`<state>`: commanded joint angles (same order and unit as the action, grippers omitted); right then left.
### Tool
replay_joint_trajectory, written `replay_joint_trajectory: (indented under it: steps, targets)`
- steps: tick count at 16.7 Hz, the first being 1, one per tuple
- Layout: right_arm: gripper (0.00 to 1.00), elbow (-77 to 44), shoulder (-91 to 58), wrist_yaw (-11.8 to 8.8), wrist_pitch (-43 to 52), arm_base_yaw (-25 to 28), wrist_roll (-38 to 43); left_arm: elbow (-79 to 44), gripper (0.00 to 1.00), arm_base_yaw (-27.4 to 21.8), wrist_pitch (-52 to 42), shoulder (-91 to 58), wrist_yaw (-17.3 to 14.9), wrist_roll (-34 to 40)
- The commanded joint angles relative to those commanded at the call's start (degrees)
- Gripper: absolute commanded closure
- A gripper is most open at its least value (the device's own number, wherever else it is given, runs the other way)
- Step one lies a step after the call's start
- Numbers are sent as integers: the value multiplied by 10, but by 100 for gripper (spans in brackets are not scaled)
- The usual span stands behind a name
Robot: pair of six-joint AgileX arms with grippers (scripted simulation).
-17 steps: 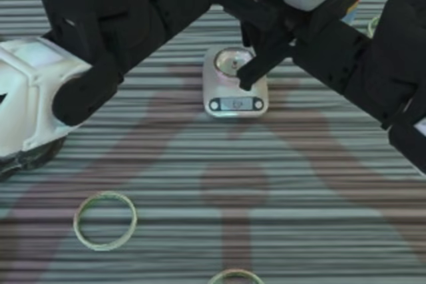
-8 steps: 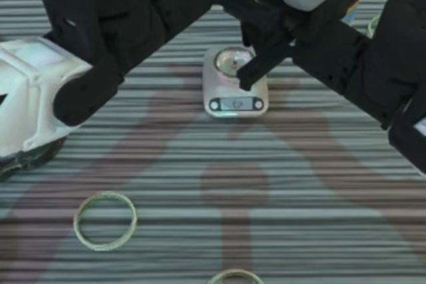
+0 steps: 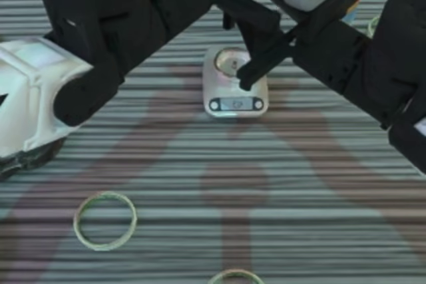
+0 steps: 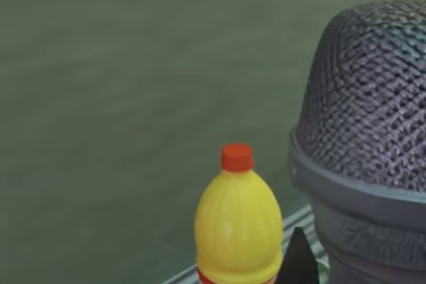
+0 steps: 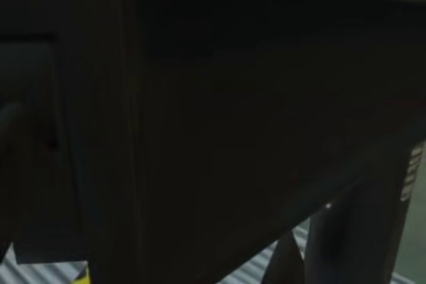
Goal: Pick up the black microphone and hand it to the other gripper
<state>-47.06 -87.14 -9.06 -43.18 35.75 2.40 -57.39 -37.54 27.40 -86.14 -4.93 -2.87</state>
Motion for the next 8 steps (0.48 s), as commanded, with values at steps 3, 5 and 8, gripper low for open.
replay_joint_trajectory:
  steps: [3, 5, 8]
  targets:
    - [0, 0, 0, 0, 0, 0, 0, 0, 100, 0, 0, 0, 0, 0]
    - [0, 0, 0, 0, 0, 0, 0, 0, 100, 0, 0, 0, 0, 0]
    - [0, 0, 0, 0, 0, 0, 0, 0, 100, 0, 0, 0, 0, 0]
